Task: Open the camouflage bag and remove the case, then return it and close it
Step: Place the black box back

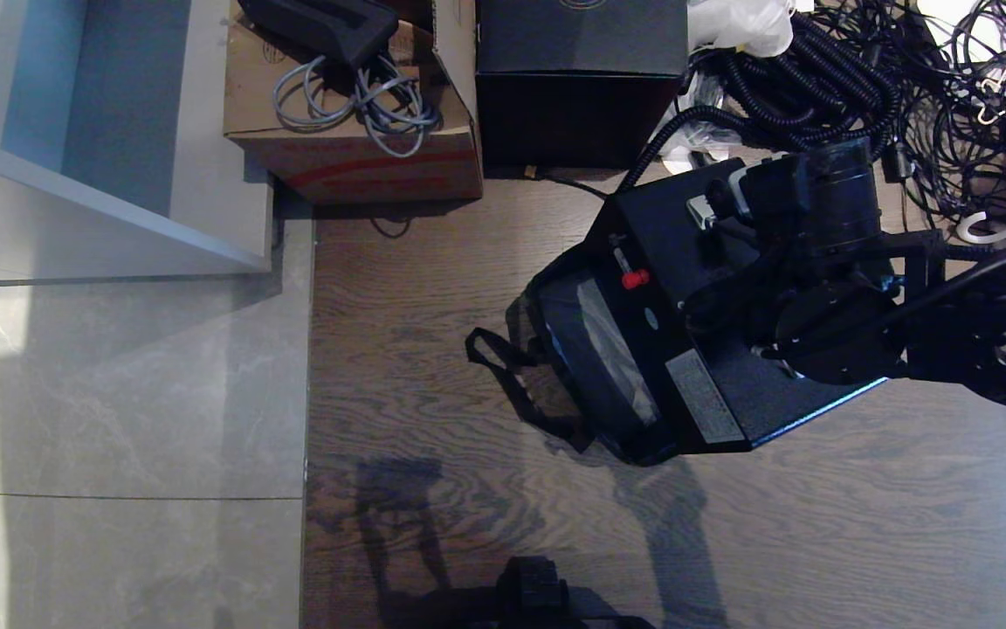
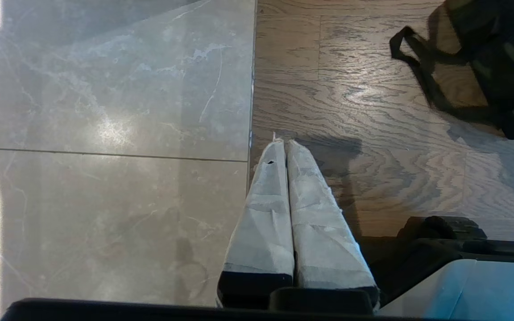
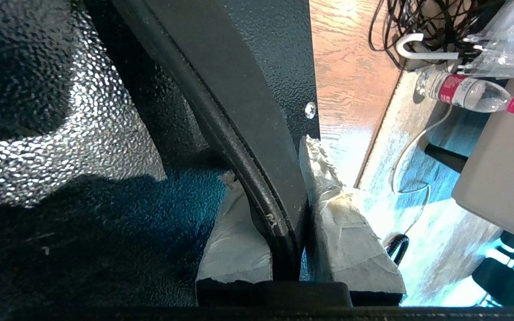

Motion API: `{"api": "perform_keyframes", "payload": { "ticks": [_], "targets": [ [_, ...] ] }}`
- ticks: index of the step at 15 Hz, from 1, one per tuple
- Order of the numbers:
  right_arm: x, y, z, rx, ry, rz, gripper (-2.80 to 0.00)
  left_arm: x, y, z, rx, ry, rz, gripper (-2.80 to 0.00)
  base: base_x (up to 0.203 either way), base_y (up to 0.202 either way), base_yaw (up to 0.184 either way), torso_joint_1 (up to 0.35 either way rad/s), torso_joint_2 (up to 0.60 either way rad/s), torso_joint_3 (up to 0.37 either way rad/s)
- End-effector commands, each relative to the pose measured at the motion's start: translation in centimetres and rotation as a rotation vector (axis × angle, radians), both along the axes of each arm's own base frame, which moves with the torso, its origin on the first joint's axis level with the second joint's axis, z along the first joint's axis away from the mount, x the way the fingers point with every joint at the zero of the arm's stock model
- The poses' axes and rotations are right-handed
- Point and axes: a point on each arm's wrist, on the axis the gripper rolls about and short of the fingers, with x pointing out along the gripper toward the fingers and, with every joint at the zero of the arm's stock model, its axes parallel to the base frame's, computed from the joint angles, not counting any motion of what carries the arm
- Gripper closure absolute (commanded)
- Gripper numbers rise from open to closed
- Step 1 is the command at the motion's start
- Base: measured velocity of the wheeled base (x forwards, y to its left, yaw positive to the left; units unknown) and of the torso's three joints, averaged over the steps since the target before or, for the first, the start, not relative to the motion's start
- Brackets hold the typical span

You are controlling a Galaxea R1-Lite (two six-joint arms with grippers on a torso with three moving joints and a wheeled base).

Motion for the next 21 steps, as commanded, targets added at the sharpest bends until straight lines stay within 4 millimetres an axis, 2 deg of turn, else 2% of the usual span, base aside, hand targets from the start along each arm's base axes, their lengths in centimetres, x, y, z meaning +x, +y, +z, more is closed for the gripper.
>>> {"api": "perform_keyframes", "payload": {
  "ticks": [1, 8, 14, 21],
  "targets": [
    [-0.6, 0.0, 0.2, 0.001, -0.007, 0.005, 0.00, 0.0, 0.0, 0.0, 0.000, 0.000, 0.000, 0.00, 0.000, 0.000, 0.000, 0.000, 0.00, 0.000],
    [-2.1, -0.3, 1.3, 0.014, -0.021, 0.031, 0.00, 0.0, 0.0, 0.0, 0.000, -0.001, 0.000, 0.00, 0.000, 0.000, 0.000, 0.000, 0.00, 0.000],
    [-3.3, 0.7, 0.0, 0.001, 0.002, 0.088, 0.00, 0.0, 0.0, 0.0, 0.000, 0.000, 0.000, 0.00, 0.000, 0.000, 0.000, 0.000, 0.00, 0.000],
    [-3.1, 2.2, -1.3, 0.009, -0.007, 0.121, 0.00, 0.0, 0.0, 0.0, 0.000, -0.001, 0.000, 0.00, 0.000, 0.000, 0.000, 0.000, 0.00, 0.000]
  ]
}}
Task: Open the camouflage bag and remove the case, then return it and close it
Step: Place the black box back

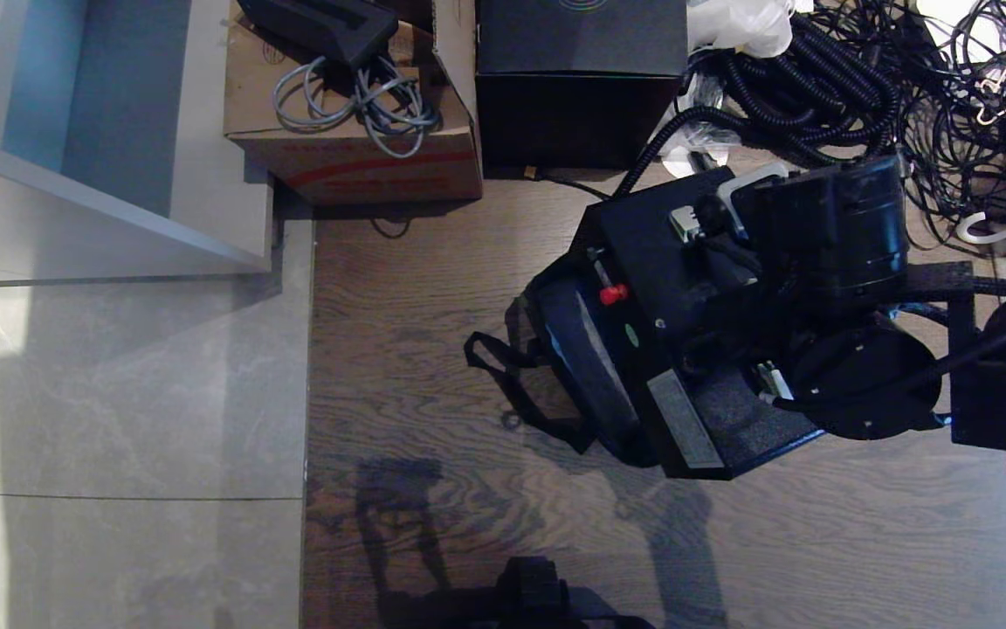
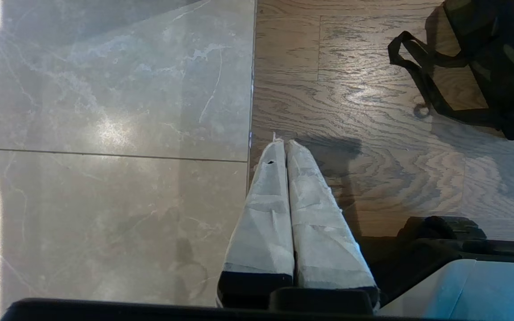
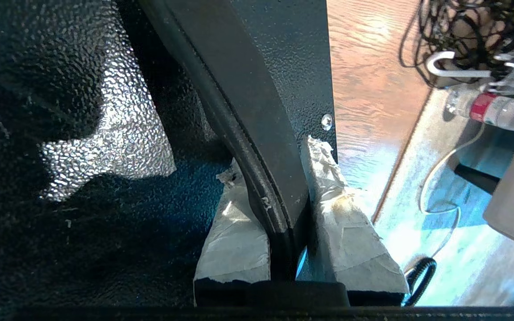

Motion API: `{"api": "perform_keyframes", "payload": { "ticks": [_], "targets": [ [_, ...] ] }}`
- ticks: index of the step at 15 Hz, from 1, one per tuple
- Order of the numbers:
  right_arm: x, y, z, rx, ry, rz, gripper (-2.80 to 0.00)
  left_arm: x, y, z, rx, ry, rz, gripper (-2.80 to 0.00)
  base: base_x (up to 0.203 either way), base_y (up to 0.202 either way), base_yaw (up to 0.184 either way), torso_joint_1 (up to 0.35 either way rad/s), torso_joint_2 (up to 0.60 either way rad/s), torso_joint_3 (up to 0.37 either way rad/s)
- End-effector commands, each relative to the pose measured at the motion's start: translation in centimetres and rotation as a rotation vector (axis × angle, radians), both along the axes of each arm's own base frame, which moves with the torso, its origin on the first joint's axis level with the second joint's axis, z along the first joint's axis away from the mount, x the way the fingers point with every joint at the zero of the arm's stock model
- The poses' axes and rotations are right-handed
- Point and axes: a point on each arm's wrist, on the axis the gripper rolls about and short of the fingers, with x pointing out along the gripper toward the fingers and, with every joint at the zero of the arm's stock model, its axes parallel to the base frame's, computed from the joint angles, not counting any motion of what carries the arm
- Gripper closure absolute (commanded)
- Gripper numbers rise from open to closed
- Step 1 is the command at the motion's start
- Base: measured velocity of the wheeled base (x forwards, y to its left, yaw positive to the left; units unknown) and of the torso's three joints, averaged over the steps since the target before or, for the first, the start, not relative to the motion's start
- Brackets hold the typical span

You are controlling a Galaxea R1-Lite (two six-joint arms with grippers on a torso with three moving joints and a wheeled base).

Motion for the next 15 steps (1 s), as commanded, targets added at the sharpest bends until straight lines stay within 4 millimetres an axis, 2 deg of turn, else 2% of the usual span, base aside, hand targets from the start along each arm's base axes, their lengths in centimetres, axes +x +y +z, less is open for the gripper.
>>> {"api": "perform_keyframes", "payload": {
  "ticks": [1, 8, 15],
  "targets": [
    [0.2, 0.2, -0.9, -0.022, 0.018, -0.004, 0.00, 0.0, 0.0, 0.0, 0.000, 0.000, 0.000, 0.00, 0.000, 0.000, 0.000, 0.000, 0.00, 0.000],
    [0.1, 0.2, -2.5, -0.042, 0.042, -0.005, 0.00, 0.0, 0.0, 0.0, 0.000, 0.000, 0.000, 0.00, 0.000, 0.000, 0.000, 0.000, 0.00, 0.000],
    [2.2, 2.2, -4.3, -0.045, 0.045, -0.006, 0.00, 0.0, 0.0, 0.0, 0.000, -0.001, 0.000, 0.00, 0.000, 0.000, 0.000, 0.000, 0.00, 0.000]
  ]
}}
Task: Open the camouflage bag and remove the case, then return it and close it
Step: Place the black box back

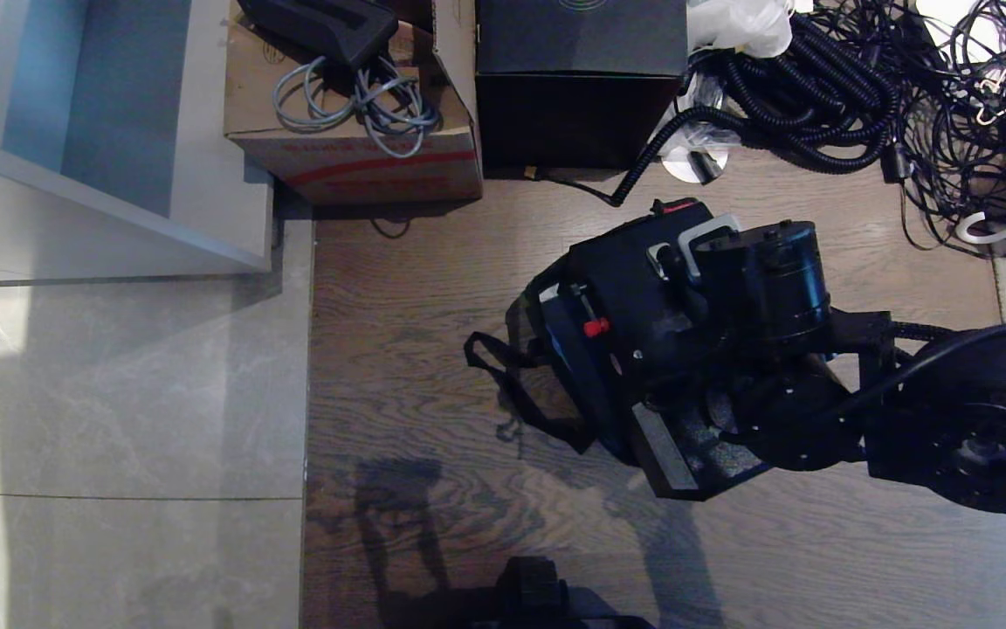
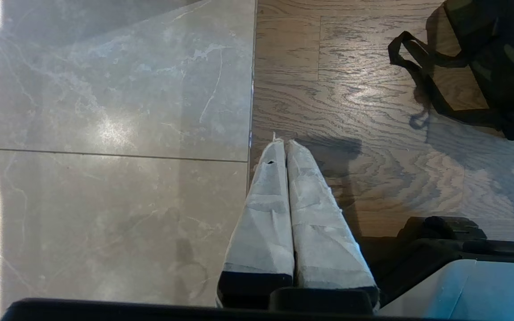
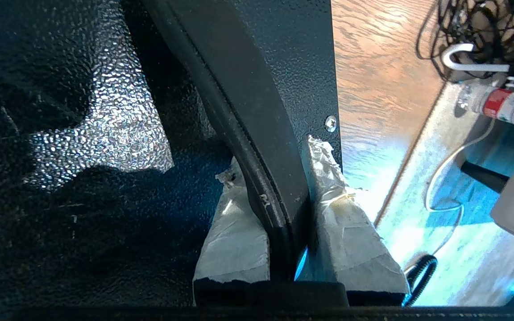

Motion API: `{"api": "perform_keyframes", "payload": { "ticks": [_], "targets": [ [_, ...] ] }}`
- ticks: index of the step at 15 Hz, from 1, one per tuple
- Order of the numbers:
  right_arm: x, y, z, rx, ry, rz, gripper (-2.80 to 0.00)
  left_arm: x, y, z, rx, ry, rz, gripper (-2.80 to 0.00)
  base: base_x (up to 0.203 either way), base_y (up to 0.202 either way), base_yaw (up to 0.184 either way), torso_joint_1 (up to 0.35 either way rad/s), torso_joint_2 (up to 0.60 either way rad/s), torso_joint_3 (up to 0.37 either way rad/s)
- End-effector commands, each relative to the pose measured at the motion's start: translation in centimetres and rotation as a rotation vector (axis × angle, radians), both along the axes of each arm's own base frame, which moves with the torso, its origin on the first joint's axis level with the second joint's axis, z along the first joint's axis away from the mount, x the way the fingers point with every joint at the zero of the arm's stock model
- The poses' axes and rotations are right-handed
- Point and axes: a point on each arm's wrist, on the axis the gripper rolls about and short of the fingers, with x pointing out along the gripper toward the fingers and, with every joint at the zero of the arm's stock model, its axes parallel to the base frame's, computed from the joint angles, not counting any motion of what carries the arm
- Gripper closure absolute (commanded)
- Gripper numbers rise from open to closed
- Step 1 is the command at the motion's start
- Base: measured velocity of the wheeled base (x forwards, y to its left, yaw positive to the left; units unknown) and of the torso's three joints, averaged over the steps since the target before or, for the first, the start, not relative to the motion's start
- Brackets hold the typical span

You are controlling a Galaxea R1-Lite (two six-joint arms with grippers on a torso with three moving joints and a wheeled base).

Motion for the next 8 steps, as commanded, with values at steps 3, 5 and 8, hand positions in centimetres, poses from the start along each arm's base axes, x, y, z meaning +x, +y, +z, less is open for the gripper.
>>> {"api": "perform_keyframes", "payload": {
  "ticks": [3, 5, 8],
  "targets": [
    [2.1, 1.3, -0.3, 0.000, -0.005, -0.013, 0.00, 0.0, 0.0, 0.0, 0.000, -0.001, 0.000, 0.00, 0.000, 0.000, 0.000, 0.000, 0.00, 0.000],
    [2.5, 1.2, 0.2, 0.005, -0.010, -0.002, 0.00, 0.0, 0.0, 0.0, 0.000, 0.000, 0.000, 0.00, 0.000, 0.000, 0.000, 0.000, 0.00, 0.000],
    [3.5, 0.9, 0.2, 0.009, -0.015, -0.013, 0.00, 0.0, 0.0, 0.0, 0.000, -0.001, 0.000, 0.00, 0.000, 0.000, 0.000, 0.000, 0.00, 0.000]
  ]
}}
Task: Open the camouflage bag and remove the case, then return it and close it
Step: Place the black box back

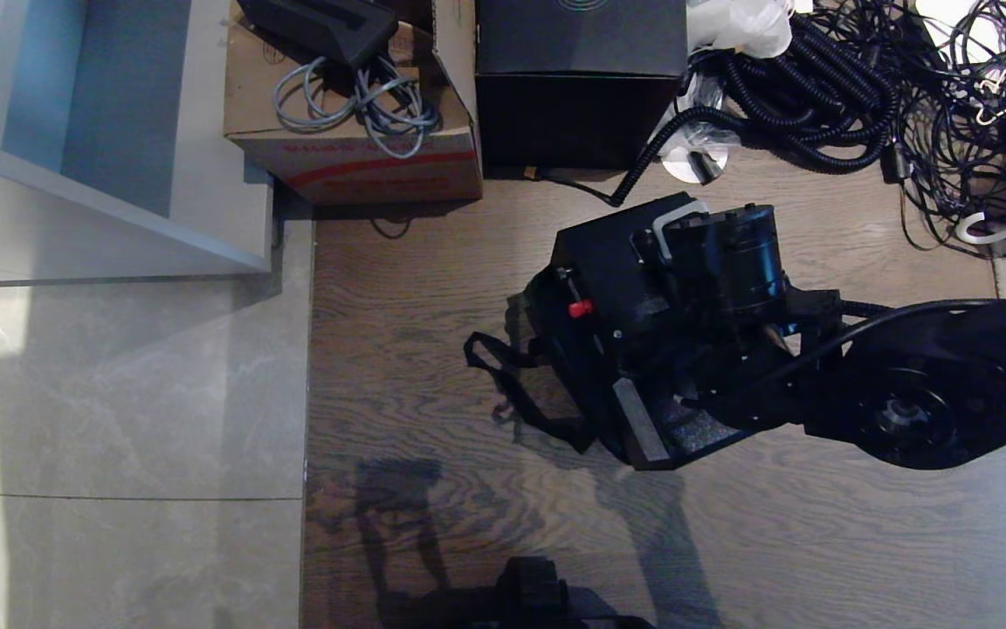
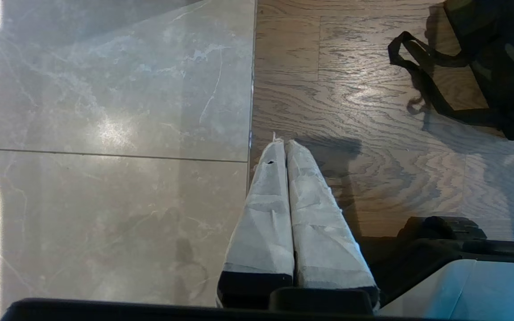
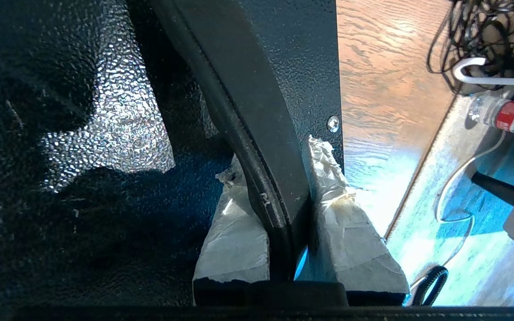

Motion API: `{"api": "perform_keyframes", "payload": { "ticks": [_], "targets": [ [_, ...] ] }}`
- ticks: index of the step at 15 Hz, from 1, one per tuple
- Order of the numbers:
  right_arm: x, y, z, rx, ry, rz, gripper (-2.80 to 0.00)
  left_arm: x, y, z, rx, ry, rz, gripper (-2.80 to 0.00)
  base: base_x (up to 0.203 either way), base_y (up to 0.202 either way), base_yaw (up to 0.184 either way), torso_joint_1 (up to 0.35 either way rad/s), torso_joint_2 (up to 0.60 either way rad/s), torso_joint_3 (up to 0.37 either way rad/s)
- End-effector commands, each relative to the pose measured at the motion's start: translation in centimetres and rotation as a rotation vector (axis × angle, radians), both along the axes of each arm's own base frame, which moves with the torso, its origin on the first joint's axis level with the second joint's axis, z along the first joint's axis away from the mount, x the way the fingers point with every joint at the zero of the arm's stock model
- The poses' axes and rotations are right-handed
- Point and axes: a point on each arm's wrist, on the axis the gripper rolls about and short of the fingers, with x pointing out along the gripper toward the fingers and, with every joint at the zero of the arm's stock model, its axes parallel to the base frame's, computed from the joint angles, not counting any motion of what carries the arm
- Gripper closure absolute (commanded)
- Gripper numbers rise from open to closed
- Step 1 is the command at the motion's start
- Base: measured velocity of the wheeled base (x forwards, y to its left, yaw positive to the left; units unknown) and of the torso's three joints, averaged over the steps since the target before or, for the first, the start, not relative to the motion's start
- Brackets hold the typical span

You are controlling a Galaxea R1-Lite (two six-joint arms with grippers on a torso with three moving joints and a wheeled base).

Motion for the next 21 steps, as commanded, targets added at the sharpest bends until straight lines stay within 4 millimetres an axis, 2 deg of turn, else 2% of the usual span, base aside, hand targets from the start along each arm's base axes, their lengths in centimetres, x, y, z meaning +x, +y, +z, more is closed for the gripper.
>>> {"api": "perform_keyframes", "payload": {
  "ticks": [1, 6, 12, 15, 21],
  "targets": [
    [1.1, -0.2, 0.2, -0.007, -0.008, -0.027, 0.00, 0.0, 0.0, 0.0, 0.000, -0.002, 0.000, 0.00, 0.000, 0.000, 0.000, 0.000, 0.00, 0.000],
    [2.0, -0.3, 0.4, 0.007, -0.015, -0.011, 0.00, 0.0, 0.0, 0.0, 0.000, 0.001, 0.000, 0.00, 0.000, 0.000, 0.000, 0.000, 0.00, 0.000],
    [3.3, 0.5, -1.1, 0.019, -0.028, -0.017, 0.00, 0.0, 0.0, 0.0, 0.000, -0.001, 0.000, 0.00, 0.000, 0.000, 0.000, 0.000, 0.00, 0.000],
    [3.8, 0.3, -1.3, 0.022, -0.031, -0.030, 0.00, 0.0, 0.0, 0.0, 0.000, 0.001, 0.000, 0.00, 0.000, 0.000, 0.000, 0.000, 0.00, 0.000],
    [5.1, 1.3, -3.3, 0.028, -0.038, -0.028, 0.00, 0.0, 0.0, 0.0, 0.000, -0.001, 0.000, 0.00, 0.000, 0.000, 0.000, 0.000, 0.00, 0.000]
  ]
}}
